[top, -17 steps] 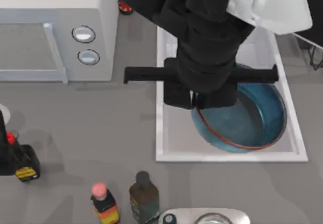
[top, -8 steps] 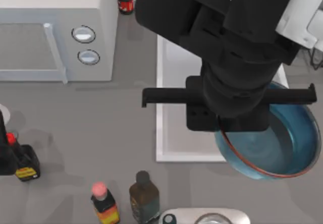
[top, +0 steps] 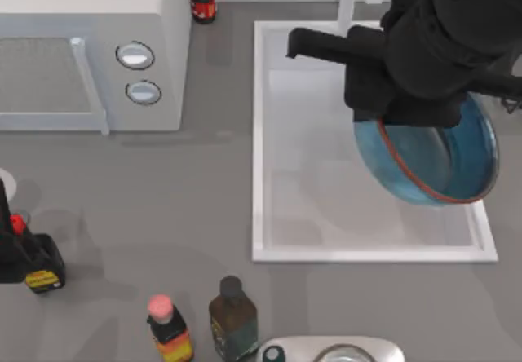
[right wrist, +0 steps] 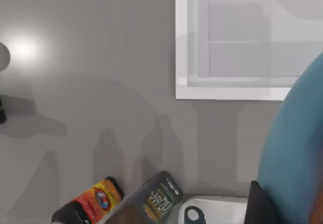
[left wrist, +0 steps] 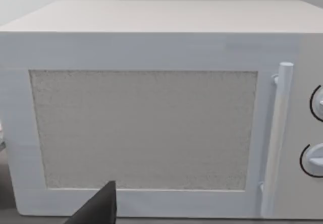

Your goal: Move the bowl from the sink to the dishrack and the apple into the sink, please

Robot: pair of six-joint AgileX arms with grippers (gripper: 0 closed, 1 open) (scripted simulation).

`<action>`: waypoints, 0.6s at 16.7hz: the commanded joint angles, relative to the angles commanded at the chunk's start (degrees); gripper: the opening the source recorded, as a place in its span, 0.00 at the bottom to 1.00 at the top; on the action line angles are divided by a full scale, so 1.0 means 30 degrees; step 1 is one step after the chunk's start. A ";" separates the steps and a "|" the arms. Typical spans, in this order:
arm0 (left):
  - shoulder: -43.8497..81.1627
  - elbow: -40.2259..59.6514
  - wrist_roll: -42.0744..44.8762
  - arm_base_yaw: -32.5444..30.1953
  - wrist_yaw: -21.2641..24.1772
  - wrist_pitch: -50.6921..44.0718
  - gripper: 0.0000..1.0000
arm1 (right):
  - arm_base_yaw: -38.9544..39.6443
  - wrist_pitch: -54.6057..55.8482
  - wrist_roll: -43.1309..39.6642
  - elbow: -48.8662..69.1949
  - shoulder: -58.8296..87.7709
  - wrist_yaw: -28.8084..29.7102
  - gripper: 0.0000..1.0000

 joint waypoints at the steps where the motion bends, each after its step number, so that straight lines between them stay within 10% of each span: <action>1: 0.0000 0.0000 0.0000 0.0000 0.0000 0.0000 1.00 | -0.1309 0.1442 -0.0907 -0.0565 -0.0531 -0.0640 0.00; 10: 0.0000 0.0000 0.0000 0.0000 0.0000 0.0000 1.00 | -1.4906 1.6833 -1.0032 -0.5914 -0.4749 -0.6052 0.00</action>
